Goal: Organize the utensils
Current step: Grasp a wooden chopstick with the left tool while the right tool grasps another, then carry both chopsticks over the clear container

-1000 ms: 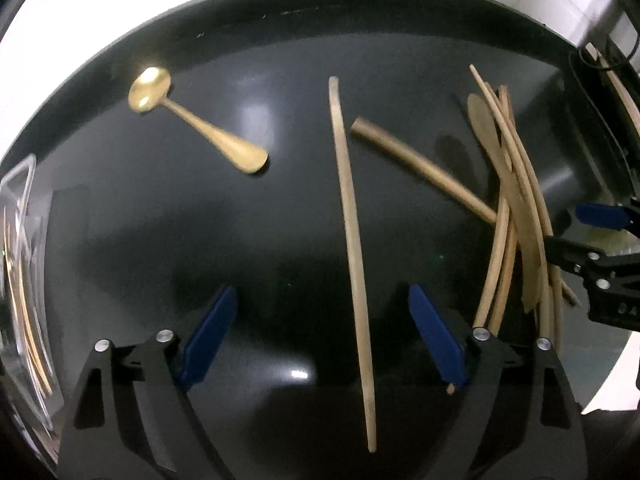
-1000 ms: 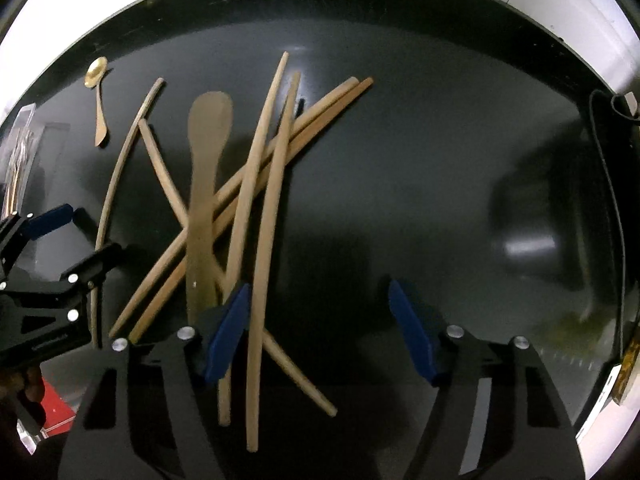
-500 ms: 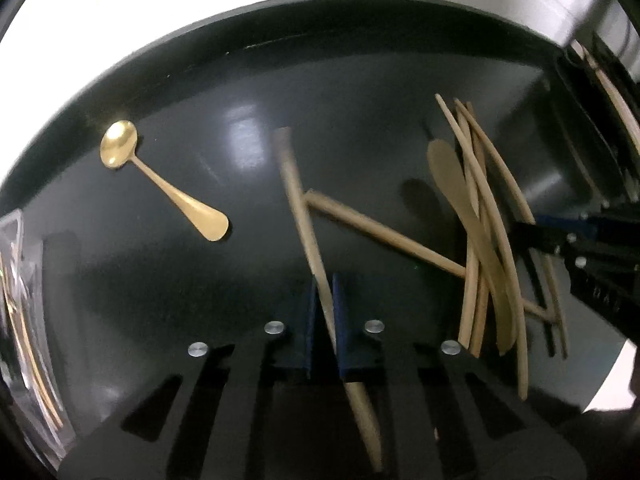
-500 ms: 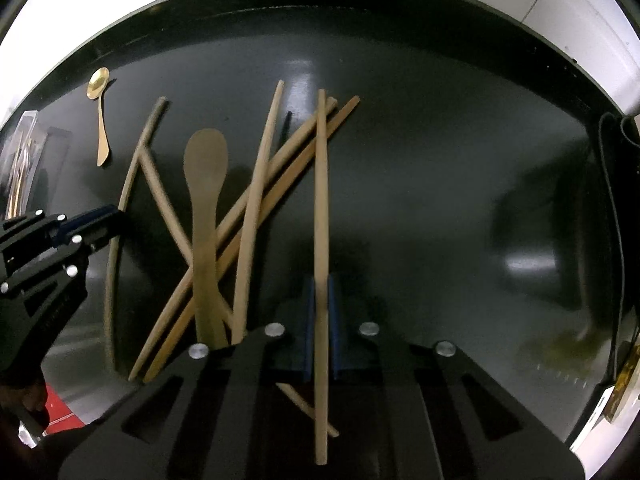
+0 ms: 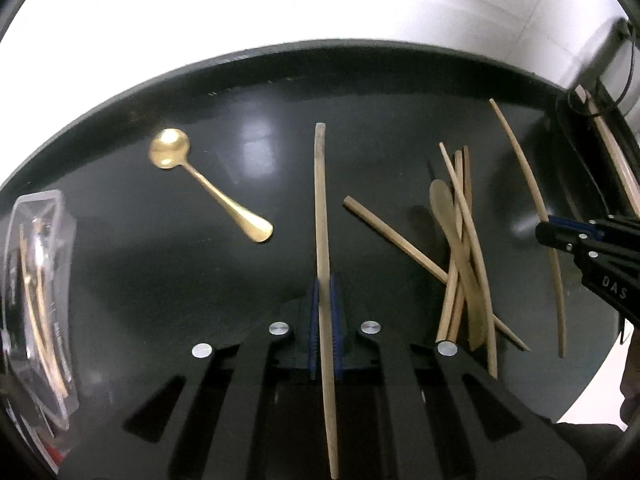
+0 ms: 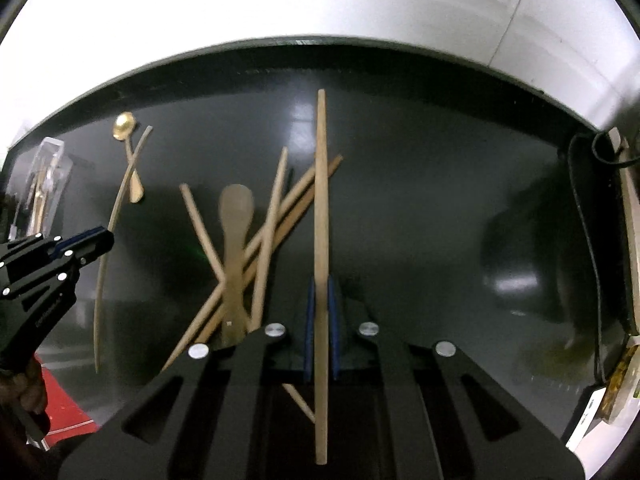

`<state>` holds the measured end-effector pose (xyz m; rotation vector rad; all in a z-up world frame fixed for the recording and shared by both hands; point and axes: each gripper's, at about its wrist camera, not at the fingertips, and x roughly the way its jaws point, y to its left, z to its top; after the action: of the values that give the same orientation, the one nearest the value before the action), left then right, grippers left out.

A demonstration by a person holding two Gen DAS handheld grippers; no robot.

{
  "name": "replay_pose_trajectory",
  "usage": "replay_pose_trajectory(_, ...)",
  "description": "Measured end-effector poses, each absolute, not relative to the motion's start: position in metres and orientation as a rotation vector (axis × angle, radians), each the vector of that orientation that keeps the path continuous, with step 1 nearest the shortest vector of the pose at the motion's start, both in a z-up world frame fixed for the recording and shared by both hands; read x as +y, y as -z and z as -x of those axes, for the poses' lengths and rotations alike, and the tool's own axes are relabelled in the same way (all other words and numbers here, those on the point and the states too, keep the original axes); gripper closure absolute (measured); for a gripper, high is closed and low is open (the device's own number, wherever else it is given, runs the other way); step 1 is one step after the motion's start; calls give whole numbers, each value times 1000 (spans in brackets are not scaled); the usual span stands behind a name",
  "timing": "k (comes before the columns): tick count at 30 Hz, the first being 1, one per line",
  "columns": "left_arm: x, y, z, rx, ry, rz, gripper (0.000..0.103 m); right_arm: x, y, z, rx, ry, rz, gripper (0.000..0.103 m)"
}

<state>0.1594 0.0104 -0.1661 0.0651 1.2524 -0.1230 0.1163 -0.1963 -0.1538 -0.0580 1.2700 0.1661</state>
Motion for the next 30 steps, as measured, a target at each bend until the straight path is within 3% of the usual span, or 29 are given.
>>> replay_pose_trajectory(15, 54, 131, -59, 1214, 2, 46, 98, -128, 105, -55, 1194, -340, 141, 96)
replay_pose_trajectory(30, 175, 109, 2, 1199, -175, 200, 98, 40, 102, -28, 1242, -638, 188, 96)
